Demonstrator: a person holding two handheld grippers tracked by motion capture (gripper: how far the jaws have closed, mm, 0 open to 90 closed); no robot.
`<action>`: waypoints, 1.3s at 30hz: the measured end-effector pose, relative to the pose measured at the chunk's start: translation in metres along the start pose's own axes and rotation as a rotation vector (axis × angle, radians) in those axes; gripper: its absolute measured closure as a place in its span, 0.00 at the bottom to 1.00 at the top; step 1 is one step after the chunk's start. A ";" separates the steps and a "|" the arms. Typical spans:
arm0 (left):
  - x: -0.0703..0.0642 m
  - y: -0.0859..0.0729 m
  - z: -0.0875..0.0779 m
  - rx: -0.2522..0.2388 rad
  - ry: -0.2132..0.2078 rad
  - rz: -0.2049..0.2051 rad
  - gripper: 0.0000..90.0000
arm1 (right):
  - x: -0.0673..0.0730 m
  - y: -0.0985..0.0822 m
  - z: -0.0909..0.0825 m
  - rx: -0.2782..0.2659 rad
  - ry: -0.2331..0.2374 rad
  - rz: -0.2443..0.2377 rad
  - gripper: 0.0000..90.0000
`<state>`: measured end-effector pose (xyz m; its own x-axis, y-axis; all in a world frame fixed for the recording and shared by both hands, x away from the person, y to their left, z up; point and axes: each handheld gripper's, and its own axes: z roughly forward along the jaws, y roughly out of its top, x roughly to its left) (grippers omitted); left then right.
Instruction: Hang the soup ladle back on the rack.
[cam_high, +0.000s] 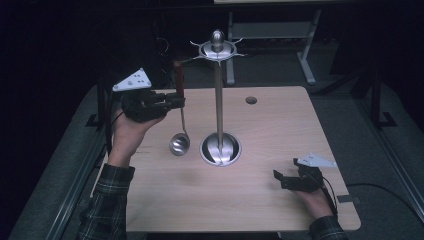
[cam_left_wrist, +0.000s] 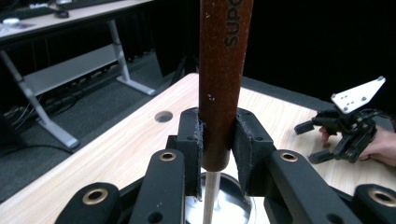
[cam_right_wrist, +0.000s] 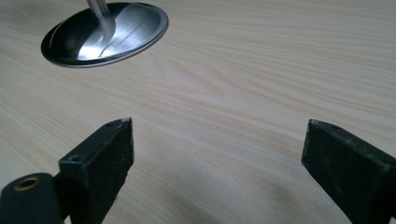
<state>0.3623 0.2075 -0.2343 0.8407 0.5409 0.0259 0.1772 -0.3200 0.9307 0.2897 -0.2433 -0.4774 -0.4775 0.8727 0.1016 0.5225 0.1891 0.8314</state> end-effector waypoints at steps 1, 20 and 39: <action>-0.001 0.003 0.000 -0.004 -0.002 0.001 0.82 | 0.000 0.000 0.000 0.000 0.000 0.000 0.10; 0.002 0.027 0.018 -0.004 -0.036 0.007 0.82 | -0.001 -0.001 -0.001 -0.004 -0.002 0.003 0.10; 0.004 0.027 0.040 0.010 -0.078 -0.007 0.81 | -0.003 -0.001 -0.002 -0.009 0.003 0.009 0.10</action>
<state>0.3908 0.1701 -0.2239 0.8769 0.4807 -0.0096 0.1878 -0.3240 0.9272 0.2896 -0.2472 -0.4774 -0.4750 0.8729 0.1111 0.5203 0.1768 0.8355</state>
